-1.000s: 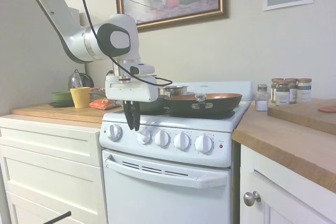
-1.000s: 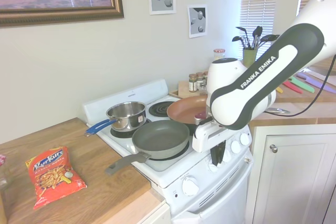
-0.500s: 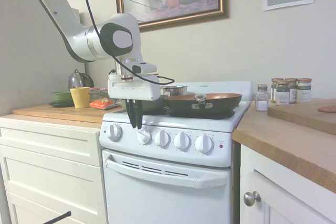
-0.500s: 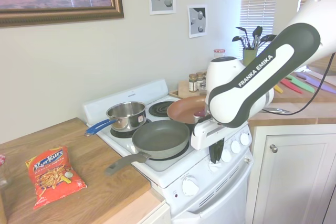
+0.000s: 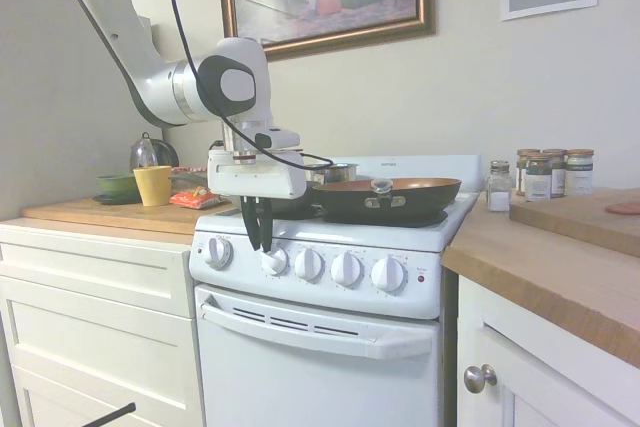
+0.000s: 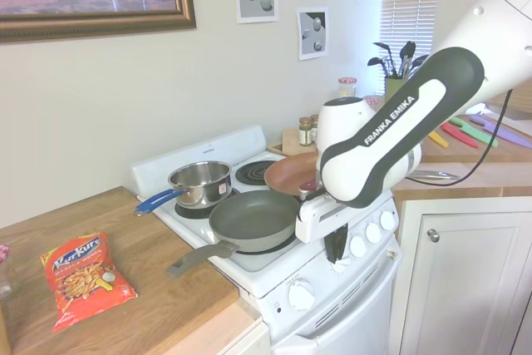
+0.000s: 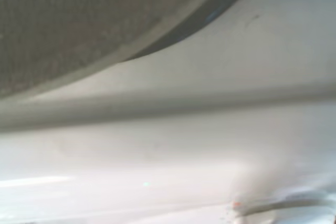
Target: Turn on the stove on the bottom left
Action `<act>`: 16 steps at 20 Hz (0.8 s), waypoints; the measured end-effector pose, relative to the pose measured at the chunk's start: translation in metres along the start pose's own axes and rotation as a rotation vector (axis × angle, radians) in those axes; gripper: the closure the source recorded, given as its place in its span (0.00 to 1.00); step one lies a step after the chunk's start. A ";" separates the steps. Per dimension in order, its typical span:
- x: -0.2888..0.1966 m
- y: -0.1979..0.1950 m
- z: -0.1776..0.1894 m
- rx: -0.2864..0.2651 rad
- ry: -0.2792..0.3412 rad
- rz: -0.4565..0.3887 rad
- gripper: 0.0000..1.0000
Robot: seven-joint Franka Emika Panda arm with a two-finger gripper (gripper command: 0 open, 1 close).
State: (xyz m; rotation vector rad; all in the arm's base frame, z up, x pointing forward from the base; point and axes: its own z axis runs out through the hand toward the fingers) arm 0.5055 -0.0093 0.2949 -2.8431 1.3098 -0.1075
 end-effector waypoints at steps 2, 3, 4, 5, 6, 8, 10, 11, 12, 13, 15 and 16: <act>0.001 -0.001 0.001 0.000 0.000 0.000 1.00; 0.001 -0.001 0.001 -0.001 -0.001 0.001 1.00; 0.001 -0.001 0.002 -0.001 -0.002 0.001 1.00; 0.001 -0.001 0.002 -0.001 -0.003 0.002 1.00; 0.001 -0.001 0.003 -0.002 -0.004 0.002 1.00; 0.000 -0.002 0.005 -0.005 -0.008 0.001 1.00; -0.002 -0.002 0.011 -0.010 -0.015 0.001 1.00; -0.002 -0.002 0.014 -0.013 -0.018 0.001 1.00; -0.002 -0.002 0.018 -0.015 -0.019 0.001 1.00; -0.002 -0.003 0.021 -0.015 -0.019 0.000 1.00; -0.002 -0.003 0.023 -0.015 -0.020 0.000 1.00; -0.002 -0.003 0.023 -0.015 -0.020 0.001 1.00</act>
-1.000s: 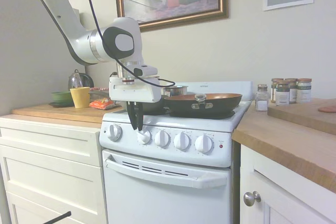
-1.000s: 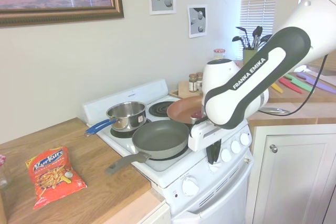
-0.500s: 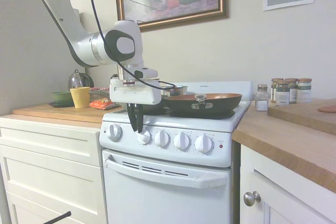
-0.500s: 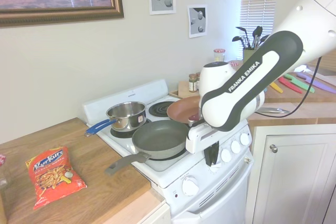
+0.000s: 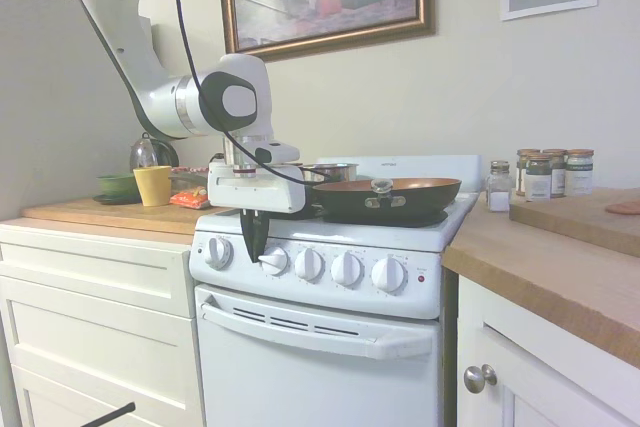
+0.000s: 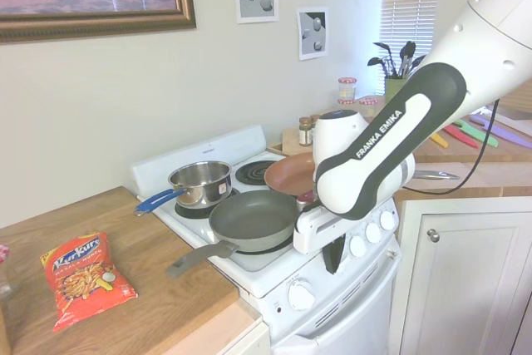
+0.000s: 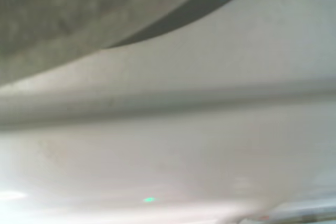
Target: Turn on the stove on the bottom left
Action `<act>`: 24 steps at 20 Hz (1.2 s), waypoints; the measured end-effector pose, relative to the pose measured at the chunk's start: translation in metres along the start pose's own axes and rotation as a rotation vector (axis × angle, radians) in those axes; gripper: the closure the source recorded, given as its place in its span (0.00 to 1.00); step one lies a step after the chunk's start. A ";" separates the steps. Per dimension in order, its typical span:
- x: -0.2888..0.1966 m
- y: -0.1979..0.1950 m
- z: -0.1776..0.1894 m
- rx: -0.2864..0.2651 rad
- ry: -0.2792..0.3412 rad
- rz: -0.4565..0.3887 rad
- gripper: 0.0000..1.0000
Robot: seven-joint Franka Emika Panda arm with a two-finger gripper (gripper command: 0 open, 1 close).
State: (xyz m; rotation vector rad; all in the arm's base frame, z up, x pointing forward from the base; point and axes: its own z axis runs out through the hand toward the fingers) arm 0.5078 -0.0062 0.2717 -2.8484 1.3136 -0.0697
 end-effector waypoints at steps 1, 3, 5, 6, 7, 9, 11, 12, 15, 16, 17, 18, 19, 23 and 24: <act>0.000 0.000 0.000 0.000 0.000 0.001 1.00; 0.001 0.001 0.000 0.002 -0.002 0.005 1.00; 0.001 0.001 0.001 0.001 -0.004 0.009 1.00; 0.002 0.001 0.003 -0.001 -0.006 0.010 1.00; 0.002 0.002 0.005 -0.004 -0.010 0.013 1.00; 0.002 0.003 0.011 -0.011 -0.021 0.020 1.00; 0.003 0.006 0.020 -0.025 -0.031 0.027 1.00; 0.005 0.010 0.024 -0.033 -0.036 0.035 1.00; 0.006 0.010 0.027 -0.035 -0.038 0.036 1.00; 0.006 0.010 0.027 -0.035 -0.037 0.036 1.00; 0.006 0.010 0.027 -0.035 -0.037 0.035 1.00; 0.006 0.010 0.027 -0.036 -0.037 0.035 1.00; 0.006 0.010 0.027 -0.036 -0.036 0.033 1.00; 0.003 0.008 0.027 -0.054 -0.015 0.025 1.00; 0.001 0.006 0.028 -0.066 0.001 0.025 1.00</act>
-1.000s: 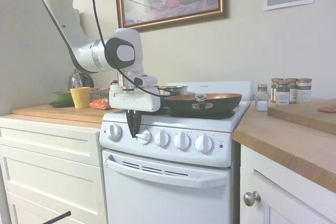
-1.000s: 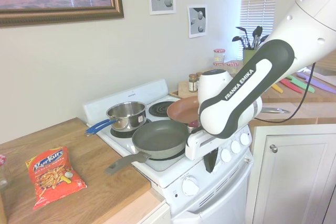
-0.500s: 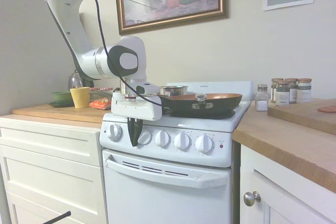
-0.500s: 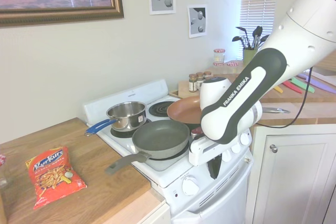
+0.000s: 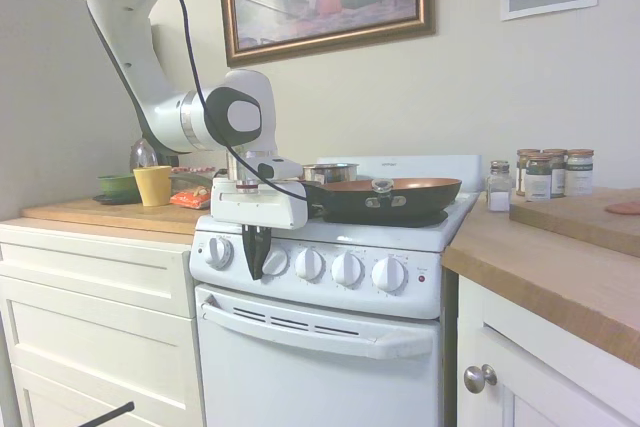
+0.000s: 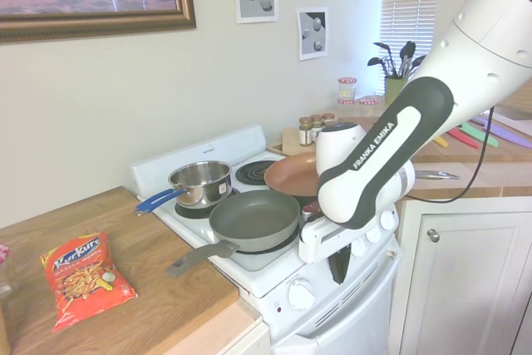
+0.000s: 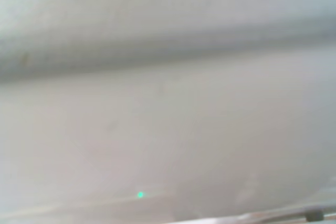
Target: Turn on the stove on the bottom left
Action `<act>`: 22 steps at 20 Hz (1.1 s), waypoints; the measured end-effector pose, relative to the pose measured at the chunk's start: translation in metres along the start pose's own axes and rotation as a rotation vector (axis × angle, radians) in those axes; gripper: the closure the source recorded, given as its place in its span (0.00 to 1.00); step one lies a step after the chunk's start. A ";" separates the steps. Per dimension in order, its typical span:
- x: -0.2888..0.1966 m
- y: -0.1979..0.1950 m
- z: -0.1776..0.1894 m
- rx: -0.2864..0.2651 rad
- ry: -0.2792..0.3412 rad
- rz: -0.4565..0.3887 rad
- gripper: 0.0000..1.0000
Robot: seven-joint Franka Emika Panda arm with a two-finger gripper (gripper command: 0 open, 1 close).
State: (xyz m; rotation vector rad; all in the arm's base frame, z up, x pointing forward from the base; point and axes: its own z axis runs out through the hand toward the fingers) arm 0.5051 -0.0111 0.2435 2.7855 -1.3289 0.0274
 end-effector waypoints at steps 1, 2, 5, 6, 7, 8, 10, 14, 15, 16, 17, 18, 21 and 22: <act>-0.002 -0.002 0.001 -0.013 0.017 0.001 1.00; -0.005 -0.004 0.003 -0.027 0.033 0.002 1.00; -0.011 -0.007 0.009 -0.060 0.077 0.008 1.00; -0.013 -0.008 0.009 -0.065 0.086 0.011 1.00; -0.013 -0.008 0.010 -0.068 0.091 0.012 1.00; -0.014 -0.009 0.010 -0.069 0.093 0.012 1.00; -0.015 -0.009 0.010 -0.069 0.094 0.010 1.00; -0.017 -0.009 0.009 -0.064 0.095 0.006 1.00; -0.017 -0.009 0.008 -0.061 0.096 0.005 1.00; -0.018 -0.009 0.006 -0.055 0.099 0.004 1.00; -0.020 -0.009 0.002 -0.045 0.103 0.002 1.00; -0.022 -0.010 -0.002 -0.035 0.108 -0.001 1.00; -0.033 -0.014 -0.017 -0.009 0.119 -0.016 1.00; -0.038 -0.013 -0.021 -0.002 0.120 -0.018 1.00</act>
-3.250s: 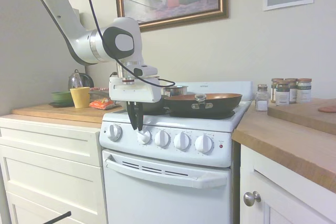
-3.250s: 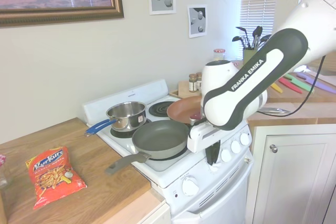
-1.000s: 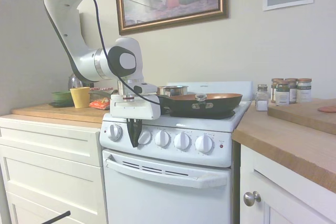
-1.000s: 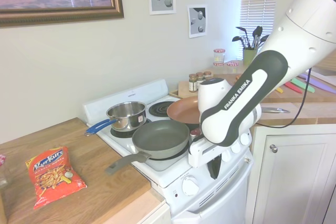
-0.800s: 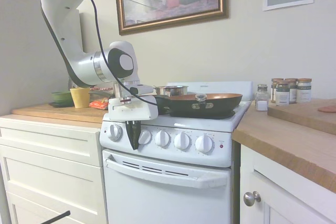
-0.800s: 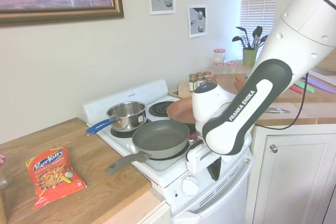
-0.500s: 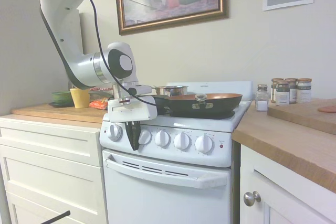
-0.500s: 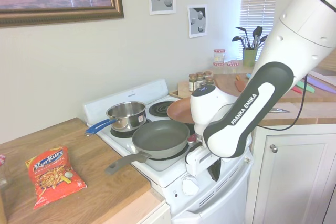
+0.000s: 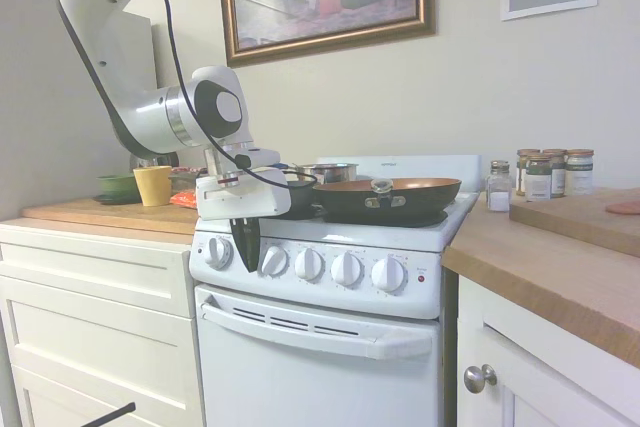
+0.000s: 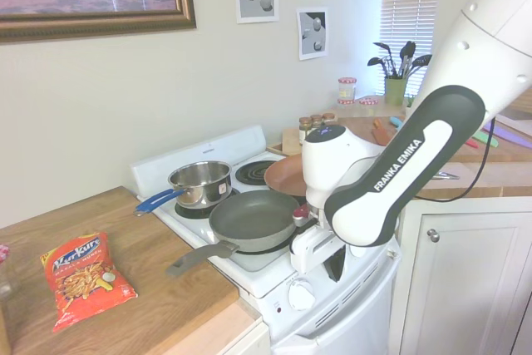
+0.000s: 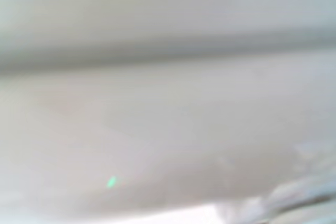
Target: Turn on the stove on the bottom left
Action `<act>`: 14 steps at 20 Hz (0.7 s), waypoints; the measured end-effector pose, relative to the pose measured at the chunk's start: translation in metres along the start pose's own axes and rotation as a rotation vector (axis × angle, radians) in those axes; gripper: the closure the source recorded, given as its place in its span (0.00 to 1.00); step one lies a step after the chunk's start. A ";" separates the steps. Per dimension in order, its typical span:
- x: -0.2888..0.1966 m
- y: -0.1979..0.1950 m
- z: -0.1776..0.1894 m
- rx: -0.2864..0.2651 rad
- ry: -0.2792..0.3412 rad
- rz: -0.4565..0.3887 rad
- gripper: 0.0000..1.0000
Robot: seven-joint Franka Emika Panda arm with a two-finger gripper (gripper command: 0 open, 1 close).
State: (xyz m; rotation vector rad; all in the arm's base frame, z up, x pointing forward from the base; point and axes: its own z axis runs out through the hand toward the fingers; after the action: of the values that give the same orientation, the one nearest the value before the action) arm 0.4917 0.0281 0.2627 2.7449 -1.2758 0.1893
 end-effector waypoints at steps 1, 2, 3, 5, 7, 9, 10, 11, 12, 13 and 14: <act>-0.005 0.001 -0.004 0.007 0.000 0.003 1.00; -0.009 0.004 -0.008 0.016 -0.001 0.009 1.00; -0.013 0.008 -0.012 0.027 -0.001 0.018 1.00; -0.019 0.020 -0.019 0.053 -0.006 0.045 1.00; -0.022 0.036 -0.025 0.072 -0.020 0.089 1.00; -0.023 0.049 -0.030 0.087 -0.027 0.115 1.00; -0.025 0.053 -0.031 0.091 -0.027 0.119 1.00; -0.026 0.056 -0.033 0.093 -0.024 0.120 1.00; -0.028 0.058 -0.034 0.094 -0.023 0.120 1.00; -0.028 0.058 -0.035 0.096 -0.022 0.120 1.00; -0.029 0.059 -0.036 0.099 -0.020 0.121 0.00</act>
State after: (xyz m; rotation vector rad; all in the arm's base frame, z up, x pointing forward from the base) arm 0.4260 0.0175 0.2967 2.7581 -1.4776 0.2420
